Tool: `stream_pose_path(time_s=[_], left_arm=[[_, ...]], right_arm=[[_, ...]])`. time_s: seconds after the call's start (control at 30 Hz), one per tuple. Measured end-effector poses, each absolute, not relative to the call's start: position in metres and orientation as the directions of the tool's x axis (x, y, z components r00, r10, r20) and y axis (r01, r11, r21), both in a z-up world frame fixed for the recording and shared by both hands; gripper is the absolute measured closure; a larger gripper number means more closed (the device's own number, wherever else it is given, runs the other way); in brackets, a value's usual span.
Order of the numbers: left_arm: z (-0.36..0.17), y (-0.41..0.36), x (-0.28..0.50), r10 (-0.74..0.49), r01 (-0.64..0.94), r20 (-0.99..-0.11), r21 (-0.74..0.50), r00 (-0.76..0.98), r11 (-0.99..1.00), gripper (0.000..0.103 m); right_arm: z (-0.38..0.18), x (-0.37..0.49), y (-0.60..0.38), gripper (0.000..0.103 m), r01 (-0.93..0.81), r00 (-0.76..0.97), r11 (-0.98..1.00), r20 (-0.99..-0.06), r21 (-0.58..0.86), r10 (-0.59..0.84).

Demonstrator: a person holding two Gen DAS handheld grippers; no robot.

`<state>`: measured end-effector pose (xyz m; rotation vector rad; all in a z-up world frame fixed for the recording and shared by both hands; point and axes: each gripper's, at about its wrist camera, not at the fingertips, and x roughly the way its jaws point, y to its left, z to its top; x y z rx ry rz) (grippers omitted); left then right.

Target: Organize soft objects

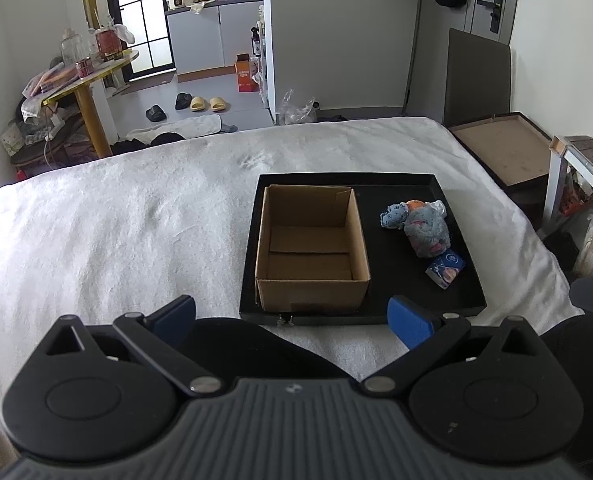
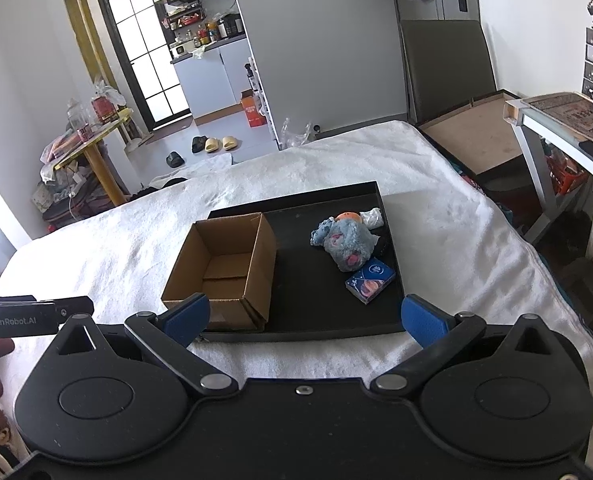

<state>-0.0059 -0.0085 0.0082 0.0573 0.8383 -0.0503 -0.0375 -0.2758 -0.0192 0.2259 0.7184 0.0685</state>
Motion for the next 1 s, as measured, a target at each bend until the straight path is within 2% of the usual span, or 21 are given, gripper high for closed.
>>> stream_pose_path(time_s=[1.0], left_arm=[[0.0, -0.005, 0.02, -0.059, 0.077, -0.759, -0.012, 0.648, 0.997, 0.001]], right_arm=[[-0.034, -0.018, -0.268, 0.0, 0.011, 0.728, 0.98, -0.673, 0.199, 0.129]])
